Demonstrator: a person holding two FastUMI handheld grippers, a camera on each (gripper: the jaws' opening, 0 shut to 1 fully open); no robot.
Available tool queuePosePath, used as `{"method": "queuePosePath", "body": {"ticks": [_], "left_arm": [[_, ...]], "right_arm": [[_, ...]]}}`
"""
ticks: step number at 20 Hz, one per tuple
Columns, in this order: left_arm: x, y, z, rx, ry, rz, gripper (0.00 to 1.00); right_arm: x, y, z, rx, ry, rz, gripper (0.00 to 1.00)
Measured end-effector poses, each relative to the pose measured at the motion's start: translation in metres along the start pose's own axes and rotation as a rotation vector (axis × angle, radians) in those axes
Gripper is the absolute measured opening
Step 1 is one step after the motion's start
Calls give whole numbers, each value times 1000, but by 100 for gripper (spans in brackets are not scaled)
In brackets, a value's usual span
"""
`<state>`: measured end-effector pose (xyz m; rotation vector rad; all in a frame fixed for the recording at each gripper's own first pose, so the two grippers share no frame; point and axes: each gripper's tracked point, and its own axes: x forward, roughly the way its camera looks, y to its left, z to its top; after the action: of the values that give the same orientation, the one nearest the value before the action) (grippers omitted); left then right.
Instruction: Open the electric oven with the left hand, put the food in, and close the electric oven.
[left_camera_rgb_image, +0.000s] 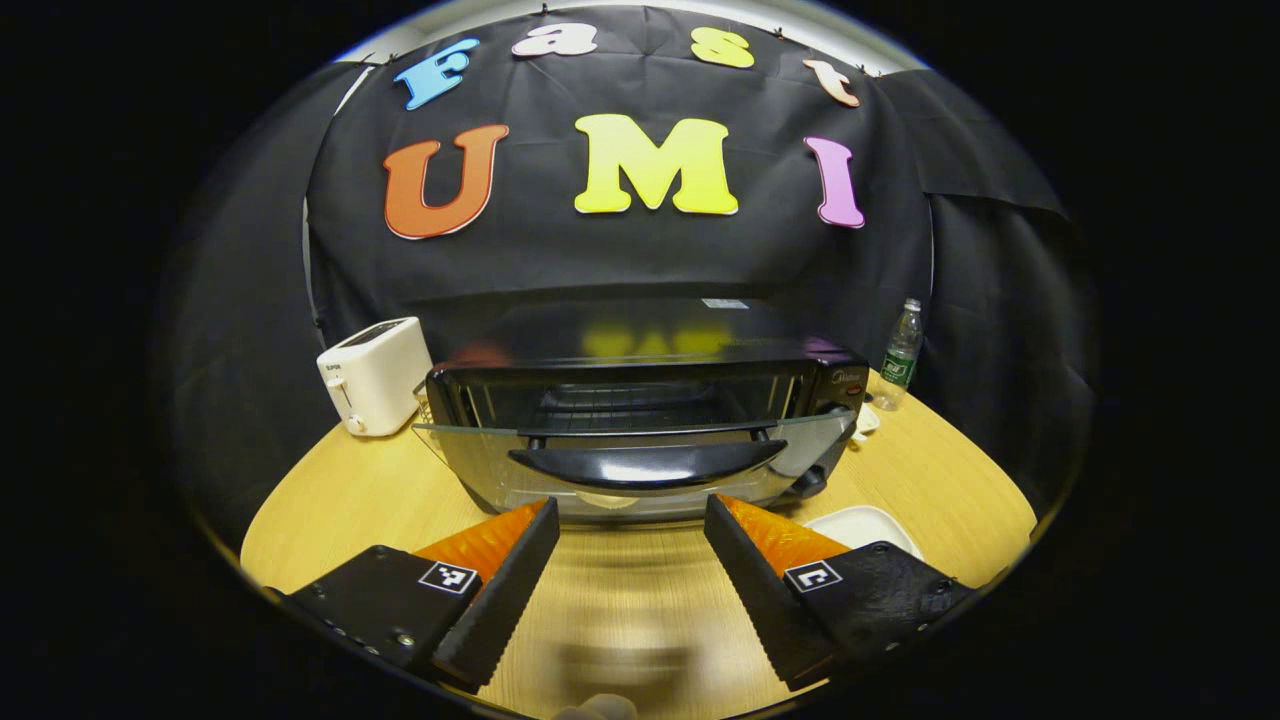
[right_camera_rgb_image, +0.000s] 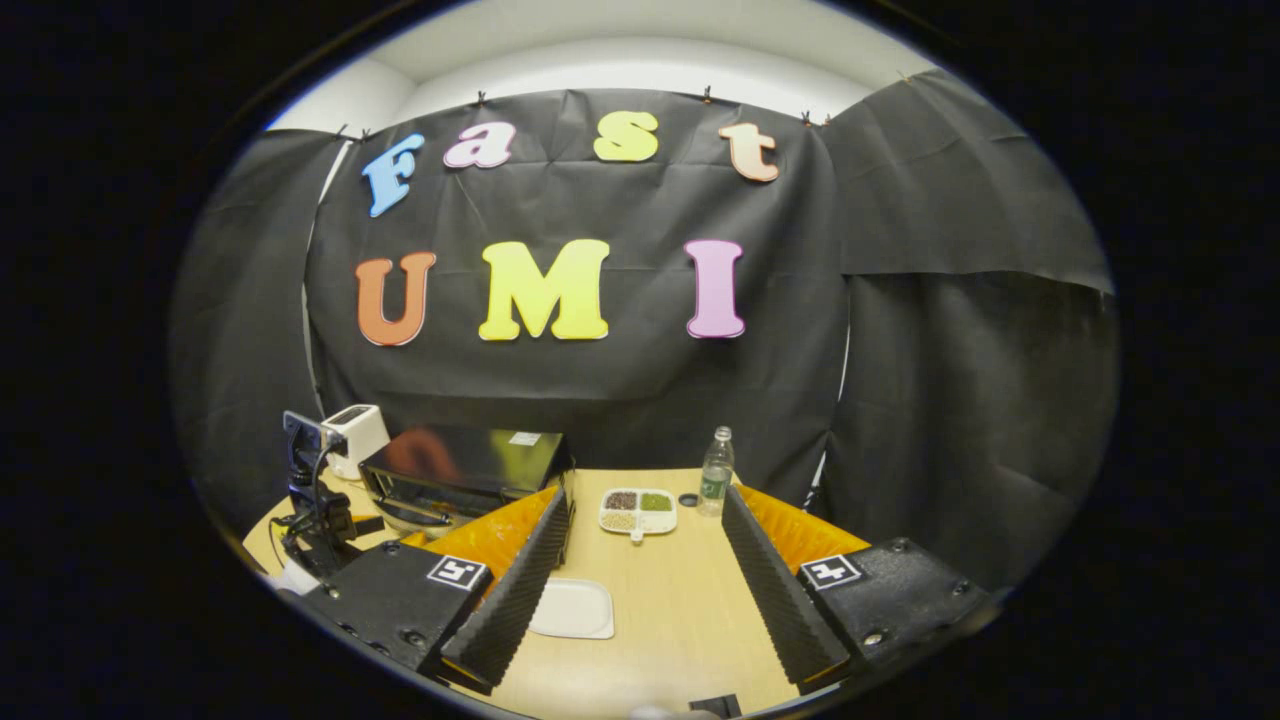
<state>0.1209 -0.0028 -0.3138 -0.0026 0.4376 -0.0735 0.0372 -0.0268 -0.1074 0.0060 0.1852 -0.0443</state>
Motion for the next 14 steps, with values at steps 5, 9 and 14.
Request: {"method": "queuePosePath", "body": {"ticks": [5, 9, 14], "left_arm": [[15, 6, 23, -9, -47, 19, 96], [32, 7, 34, -12, -59, 27, 96], [37, 0, 34, -5, -66, 9, 96]], "right_arm": [[3, -1, -1, 5, 7, -3, 97], [7, 1, -5, 8, 22, 2, 97], [9, -1, -6, 11, 26, 2, 97]]}}
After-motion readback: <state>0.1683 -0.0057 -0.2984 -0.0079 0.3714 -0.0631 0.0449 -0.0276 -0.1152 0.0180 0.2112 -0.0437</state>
